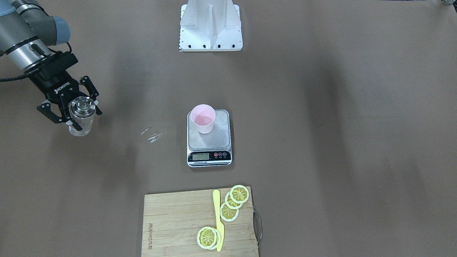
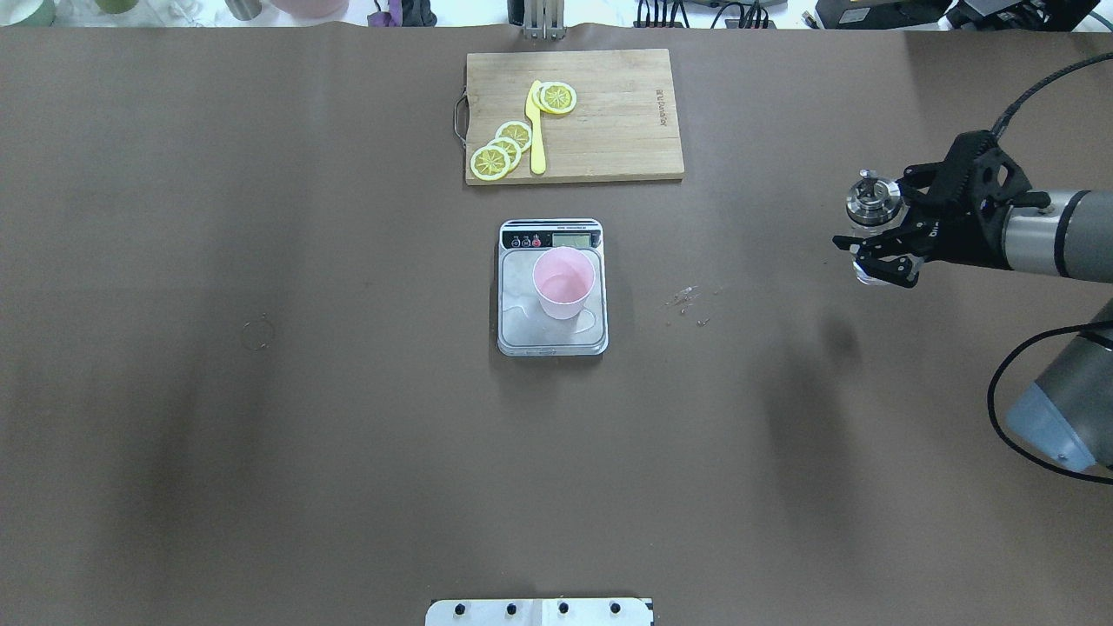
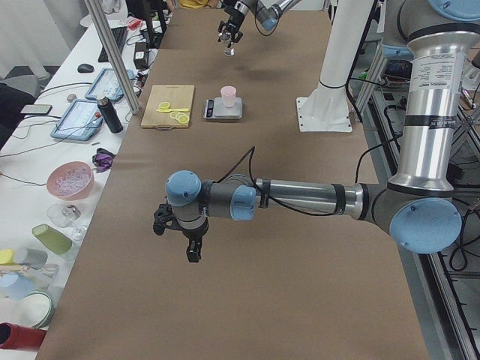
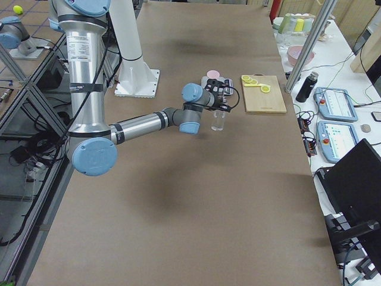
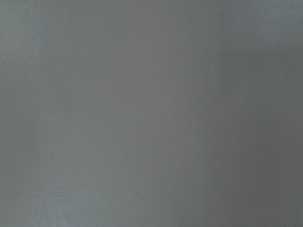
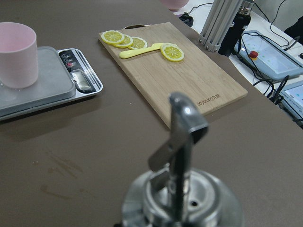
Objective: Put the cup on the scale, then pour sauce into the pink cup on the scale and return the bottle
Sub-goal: 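Lower the dispenser onto the table beside the right arm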
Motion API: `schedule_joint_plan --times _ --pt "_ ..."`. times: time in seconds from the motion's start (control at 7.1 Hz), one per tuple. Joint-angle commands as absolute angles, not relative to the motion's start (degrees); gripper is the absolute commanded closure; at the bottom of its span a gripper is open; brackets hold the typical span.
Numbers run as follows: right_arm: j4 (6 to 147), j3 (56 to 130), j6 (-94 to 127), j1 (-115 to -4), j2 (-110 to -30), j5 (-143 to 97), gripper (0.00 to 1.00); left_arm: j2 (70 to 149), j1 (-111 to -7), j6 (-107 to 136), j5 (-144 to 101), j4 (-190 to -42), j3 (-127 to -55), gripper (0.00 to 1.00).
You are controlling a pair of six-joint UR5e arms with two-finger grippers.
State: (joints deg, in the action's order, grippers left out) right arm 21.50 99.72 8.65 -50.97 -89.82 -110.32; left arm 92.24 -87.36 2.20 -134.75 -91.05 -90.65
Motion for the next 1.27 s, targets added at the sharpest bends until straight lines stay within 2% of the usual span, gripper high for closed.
schedule_joint_plan --times 0.0,0.14,0.56,1.13 --pt "5.09 91.19 12.90 -54.83 -92.28 -116.86 0.65 92.29 -87.36 2.28 -134.82 -91.05 -90.53 0.01" --pt "0.31 88.01 13.70 -56.06 -92.63 -118.90 0.65 92.37 -87.36 2.29 -134.82 -91.05 -90.70 0.02" --pt "-9.02 85.52 14.85 -58.36 -95.35 -121.29 0.65 92.46 -87.19 2.37 -134.82 -91.49 -90.79 0.01" --pt "-23.88 76.48 17.75 -58.18 -94.40 -120.59 0.65 92.64 -87.10 2.29 -134.82 -92.90 -90.27 0.01"
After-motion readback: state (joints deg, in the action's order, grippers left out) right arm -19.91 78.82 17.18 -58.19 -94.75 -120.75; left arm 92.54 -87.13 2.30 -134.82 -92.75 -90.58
